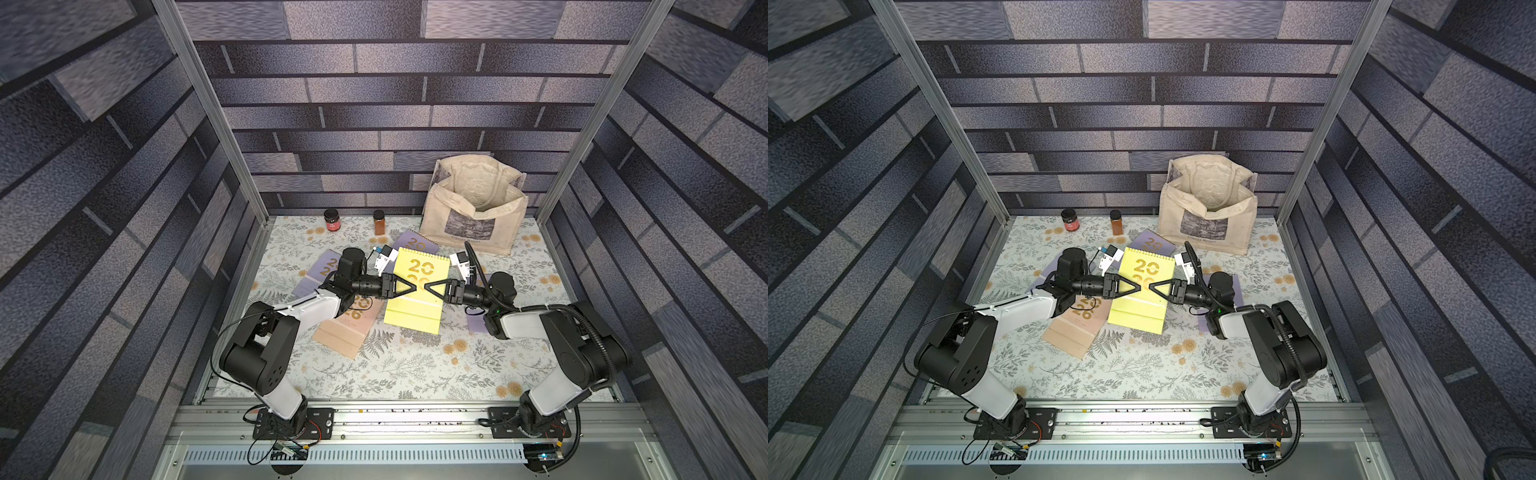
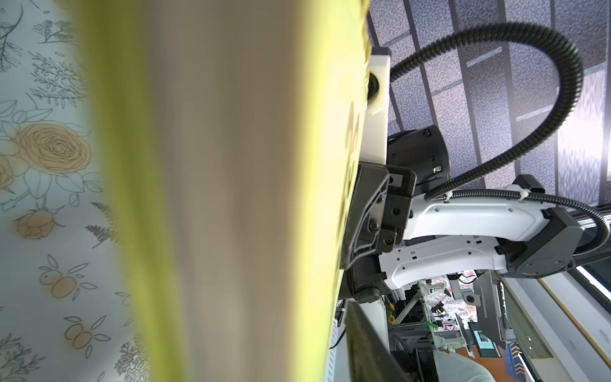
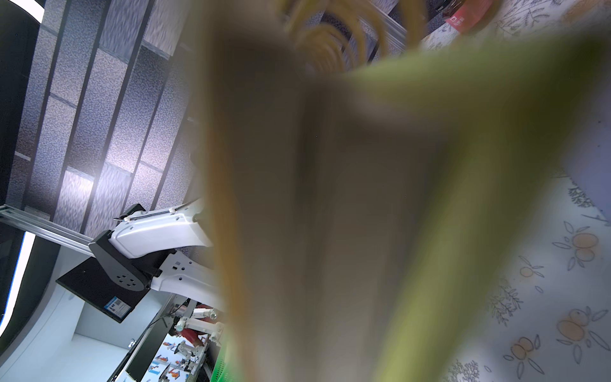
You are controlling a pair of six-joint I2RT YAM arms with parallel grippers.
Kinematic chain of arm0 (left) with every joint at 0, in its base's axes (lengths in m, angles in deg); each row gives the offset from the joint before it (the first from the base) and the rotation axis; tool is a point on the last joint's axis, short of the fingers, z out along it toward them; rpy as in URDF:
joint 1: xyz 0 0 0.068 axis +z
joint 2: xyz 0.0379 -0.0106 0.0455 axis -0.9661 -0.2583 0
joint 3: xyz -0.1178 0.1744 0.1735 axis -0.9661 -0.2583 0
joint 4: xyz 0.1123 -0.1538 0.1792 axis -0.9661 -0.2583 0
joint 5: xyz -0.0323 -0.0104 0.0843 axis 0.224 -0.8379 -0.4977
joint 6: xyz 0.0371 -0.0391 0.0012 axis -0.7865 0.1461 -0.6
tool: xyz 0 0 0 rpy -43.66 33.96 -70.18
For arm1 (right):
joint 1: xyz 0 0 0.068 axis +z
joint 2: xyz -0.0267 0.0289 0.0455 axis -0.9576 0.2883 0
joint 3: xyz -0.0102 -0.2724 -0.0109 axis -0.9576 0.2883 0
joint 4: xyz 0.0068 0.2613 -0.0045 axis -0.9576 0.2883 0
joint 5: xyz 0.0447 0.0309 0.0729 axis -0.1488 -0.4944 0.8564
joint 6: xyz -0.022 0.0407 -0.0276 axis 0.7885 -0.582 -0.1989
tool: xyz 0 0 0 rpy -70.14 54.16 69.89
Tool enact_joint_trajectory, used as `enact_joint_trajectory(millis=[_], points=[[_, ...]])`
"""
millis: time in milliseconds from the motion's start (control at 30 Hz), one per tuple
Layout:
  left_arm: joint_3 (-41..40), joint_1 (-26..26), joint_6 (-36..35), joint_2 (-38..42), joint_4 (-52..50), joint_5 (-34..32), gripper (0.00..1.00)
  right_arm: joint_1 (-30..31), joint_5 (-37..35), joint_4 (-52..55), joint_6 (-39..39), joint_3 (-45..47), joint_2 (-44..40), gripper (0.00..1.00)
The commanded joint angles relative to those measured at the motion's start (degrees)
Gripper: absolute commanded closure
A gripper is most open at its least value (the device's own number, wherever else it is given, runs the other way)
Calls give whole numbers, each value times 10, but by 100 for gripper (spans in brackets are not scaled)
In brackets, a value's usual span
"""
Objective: Stack the calendars
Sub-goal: Pick up the calendar at the center of the board.
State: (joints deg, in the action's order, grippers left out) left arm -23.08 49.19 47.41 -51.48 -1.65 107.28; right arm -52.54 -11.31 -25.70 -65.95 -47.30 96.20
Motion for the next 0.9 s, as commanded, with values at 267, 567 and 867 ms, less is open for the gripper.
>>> enact_joint_trajectory(millis=[267,567,867], points=[[15,31,-62,72,-75,-18,1,1,-8,140,66,-4,-100,100],[4,85,-140,124,-219,-174,0,-4,-74,622,294,-47,-261,100],[15,86,-199,175,-287,-259,0,3,-105,707,322,-14,-249,100]])
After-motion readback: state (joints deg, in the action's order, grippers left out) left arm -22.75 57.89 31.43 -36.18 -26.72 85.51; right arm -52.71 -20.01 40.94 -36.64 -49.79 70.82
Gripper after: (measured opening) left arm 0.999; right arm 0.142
